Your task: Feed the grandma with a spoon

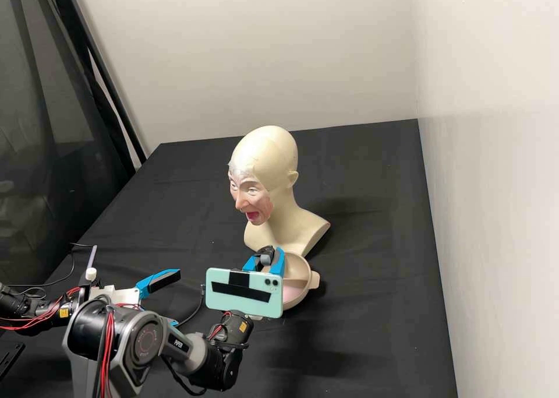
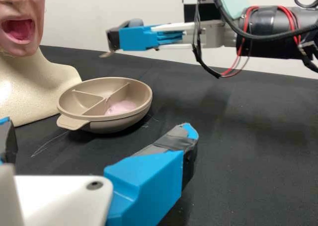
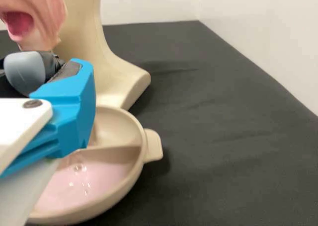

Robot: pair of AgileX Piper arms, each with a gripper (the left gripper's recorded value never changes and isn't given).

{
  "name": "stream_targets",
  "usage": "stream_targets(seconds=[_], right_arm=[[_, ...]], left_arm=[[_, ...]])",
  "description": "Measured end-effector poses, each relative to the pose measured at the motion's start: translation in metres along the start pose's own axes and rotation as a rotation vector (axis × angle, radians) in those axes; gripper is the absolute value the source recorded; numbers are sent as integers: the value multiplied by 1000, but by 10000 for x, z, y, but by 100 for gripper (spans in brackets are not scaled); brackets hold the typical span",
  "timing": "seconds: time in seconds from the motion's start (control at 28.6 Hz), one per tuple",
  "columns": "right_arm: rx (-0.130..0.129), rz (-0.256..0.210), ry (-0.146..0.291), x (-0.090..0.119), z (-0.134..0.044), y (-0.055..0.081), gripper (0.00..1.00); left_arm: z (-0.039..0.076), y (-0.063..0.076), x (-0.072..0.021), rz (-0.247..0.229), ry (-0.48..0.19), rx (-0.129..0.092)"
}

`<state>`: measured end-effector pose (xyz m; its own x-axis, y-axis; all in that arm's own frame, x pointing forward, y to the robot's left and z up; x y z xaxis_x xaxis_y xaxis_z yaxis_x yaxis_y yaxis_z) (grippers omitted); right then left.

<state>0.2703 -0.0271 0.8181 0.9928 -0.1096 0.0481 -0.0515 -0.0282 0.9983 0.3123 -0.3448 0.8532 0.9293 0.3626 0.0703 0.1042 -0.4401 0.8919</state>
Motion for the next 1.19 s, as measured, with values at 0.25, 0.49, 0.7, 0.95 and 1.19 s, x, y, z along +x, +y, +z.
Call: stream_targets(seconds=[0.25,0.49,0.7,0.95,1.19], right_arm=[[8,20,44,101,-160,-28,0],[-14,40,71,190,-291,-40,0],[-15,23,77,243,-378,-58,0],[-35,34,122,252,-507,-41,0],[-40,13,125,271,-553,-76,0]], left_arm=[[0,0,0,0,0,0],[0,0,0,0,0,0],[0,0,0,0,0,0],[-6,2,0,0,2,0],[-16,-8,4,-3,5,-1]])
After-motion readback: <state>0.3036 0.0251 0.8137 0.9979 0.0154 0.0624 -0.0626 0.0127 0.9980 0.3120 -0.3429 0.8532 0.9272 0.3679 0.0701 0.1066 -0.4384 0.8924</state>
